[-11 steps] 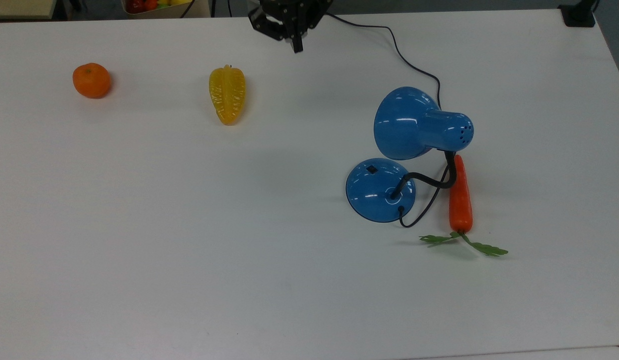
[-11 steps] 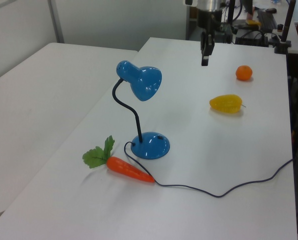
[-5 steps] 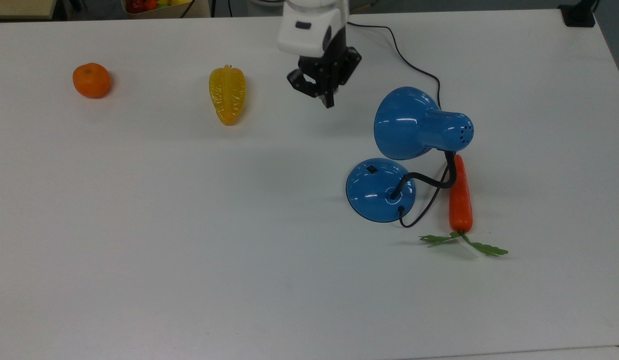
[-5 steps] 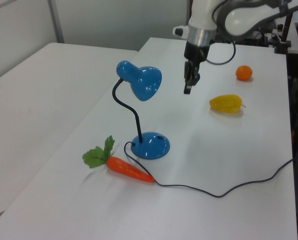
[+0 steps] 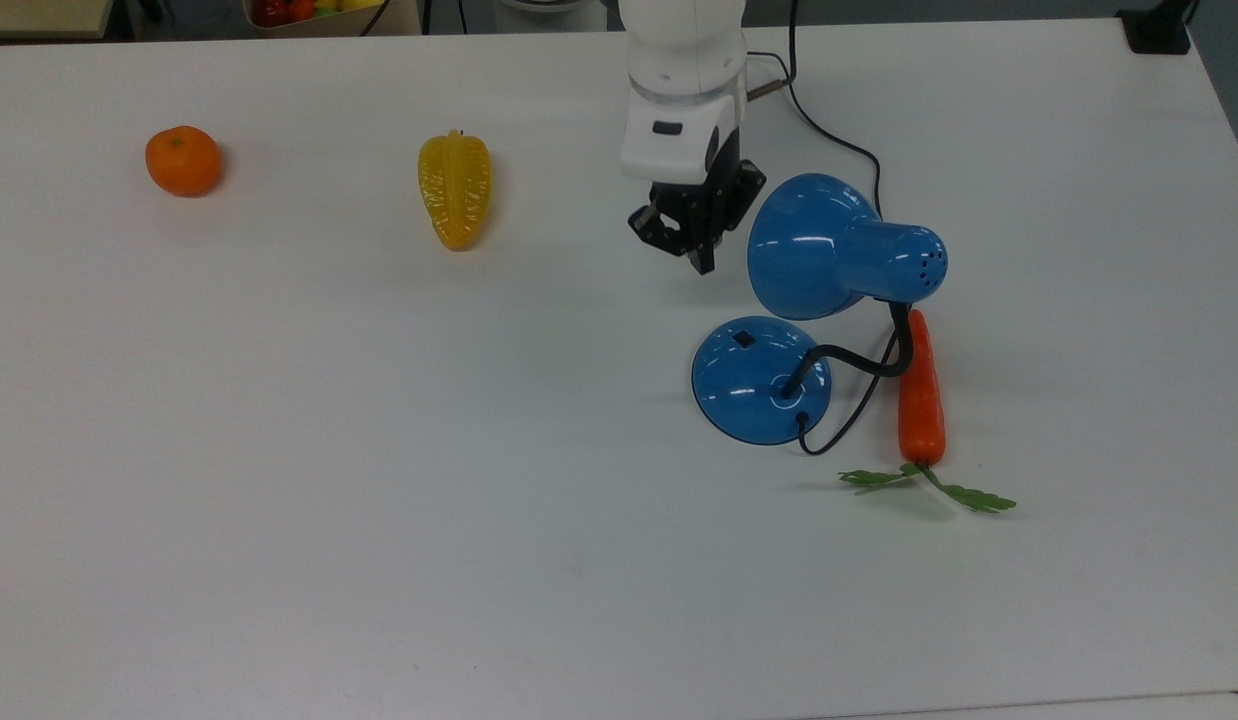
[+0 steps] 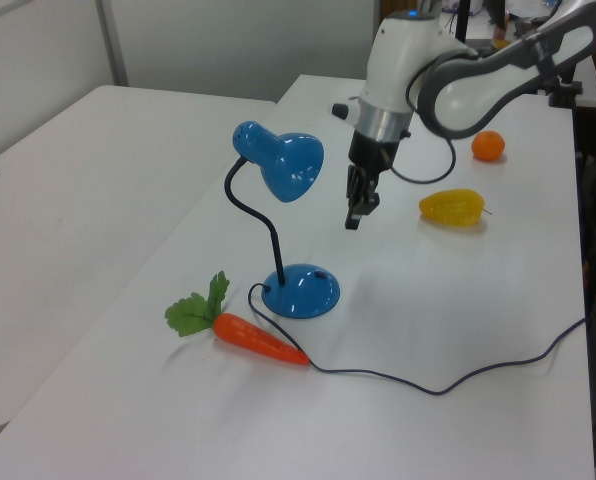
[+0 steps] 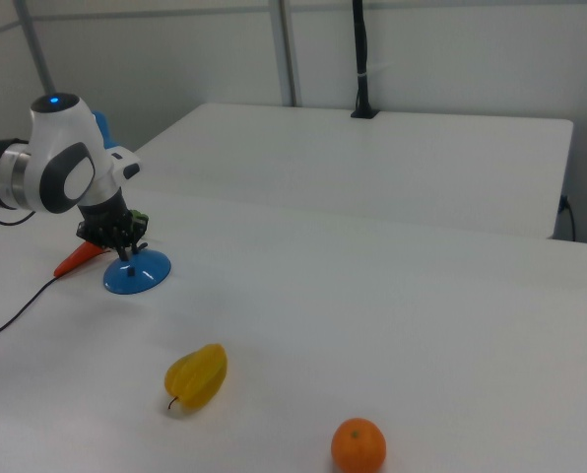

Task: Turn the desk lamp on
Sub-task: 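Lower the gripper onto the switch on the lamp base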

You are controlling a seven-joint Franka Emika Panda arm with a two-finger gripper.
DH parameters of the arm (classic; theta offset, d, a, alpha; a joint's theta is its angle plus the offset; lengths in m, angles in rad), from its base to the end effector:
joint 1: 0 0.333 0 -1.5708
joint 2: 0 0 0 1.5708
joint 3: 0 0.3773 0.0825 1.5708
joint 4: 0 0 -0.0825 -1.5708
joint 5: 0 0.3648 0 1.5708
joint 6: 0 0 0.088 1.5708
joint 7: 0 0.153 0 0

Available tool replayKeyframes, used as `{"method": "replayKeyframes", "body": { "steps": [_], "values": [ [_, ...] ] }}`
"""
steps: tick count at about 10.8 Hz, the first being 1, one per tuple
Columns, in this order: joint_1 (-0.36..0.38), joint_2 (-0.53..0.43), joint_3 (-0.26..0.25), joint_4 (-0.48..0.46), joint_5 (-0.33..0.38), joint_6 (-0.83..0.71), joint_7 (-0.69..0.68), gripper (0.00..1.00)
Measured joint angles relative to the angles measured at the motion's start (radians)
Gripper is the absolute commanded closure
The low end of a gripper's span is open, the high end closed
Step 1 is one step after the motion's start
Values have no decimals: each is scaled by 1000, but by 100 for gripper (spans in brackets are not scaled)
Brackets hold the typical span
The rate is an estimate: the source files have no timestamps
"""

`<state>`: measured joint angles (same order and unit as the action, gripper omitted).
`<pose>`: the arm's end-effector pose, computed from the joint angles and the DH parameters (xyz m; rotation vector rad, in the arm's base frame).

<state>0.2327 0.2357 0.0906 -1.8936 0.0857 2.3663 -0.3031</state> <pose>0.6095 0.2044 0.4300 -2.9093 -0.8481 -0.3601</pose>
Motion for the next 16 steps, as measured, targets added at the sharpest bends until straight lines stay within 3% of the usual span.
{"method": "replayKeyframes", "body": {
  "steps": [9,16],
  "values": [
    [43,136,23,1,0,275,12,100],
    [48,178,28,9,-23,318,12,100]
  ]
}}
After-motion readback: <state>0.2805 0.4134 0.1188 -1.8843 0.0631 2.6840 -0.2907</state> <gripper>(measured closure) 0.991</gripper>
